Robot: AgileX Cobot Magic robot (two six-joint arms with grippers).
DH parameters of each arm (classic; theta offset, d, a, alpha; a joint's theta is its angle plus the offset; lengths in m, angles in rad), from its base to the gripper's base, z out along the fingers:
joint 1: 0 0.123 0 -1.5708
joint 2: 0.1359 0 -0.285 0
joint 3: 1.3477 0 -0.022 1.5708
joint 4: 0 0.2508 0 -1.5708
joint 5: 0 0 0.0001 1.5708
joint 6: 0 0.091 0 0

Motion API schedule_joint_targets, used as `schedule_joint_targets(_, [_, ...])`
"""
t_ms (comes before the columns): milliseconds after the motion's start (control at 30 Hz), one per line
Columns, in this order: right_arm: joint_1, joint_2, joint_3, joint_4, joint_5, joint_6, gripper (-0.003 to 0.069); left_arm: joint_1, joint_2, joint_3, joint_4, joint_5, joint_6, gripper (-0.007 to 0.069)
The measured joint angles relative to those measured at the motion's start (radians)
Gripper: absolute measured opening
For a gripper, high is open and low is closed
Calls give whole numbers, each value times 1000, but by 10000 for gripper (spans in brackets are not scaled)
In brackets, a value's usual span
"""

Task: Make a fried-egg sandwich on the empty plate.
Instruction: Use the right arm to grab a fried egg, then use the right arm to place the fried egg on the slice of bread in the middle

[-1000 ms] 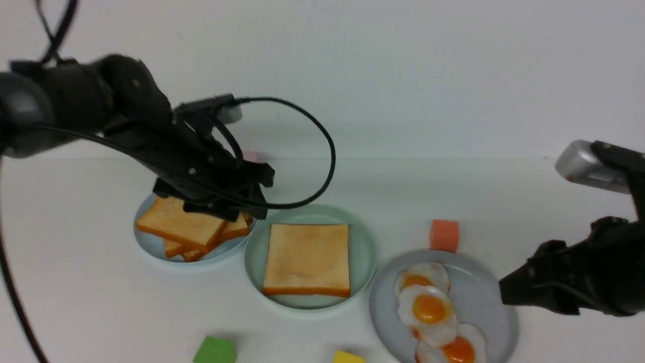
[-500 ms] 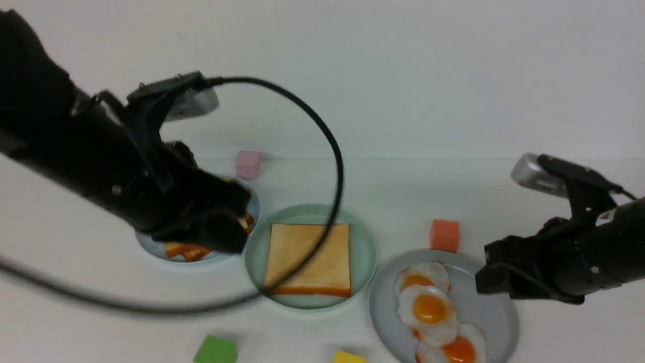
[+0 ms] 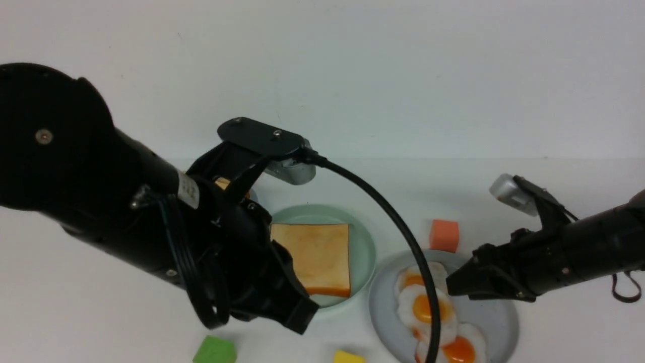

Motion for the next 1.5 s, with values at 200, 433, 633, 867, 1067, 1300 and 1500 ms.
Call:
schedule_joint_targets(200, [0,53,-33,17,-5,-3,350,0,2,0,8,0,-32,-13])
schedule_joint_targets(433, [0,108,-33,17,-3,-6,350,0,2,0,8,0,-40,-13])
schedule_joint_targets(633, [-2,158,-42,40,13,-12,311,0,2,0,8,0,-40,-13])
schedule_joint_targets(867, [-2,168,-43,44,11,-16,133,0,2,0,9,0,-51,-13])
schedule_joint_targets(1067, [-2,169,-43,45,21,-16,22,0,2,0,11,0,-54,-13])
schedule_joint_targets(1300, [-2,96,-42,-4,19,-6,22,0,2,0,14,1,-55,-10])
schedule_joint_targets(1500, [59,-17,-126,-218,4,197,22,0,2,0,106,5,-114,-10])
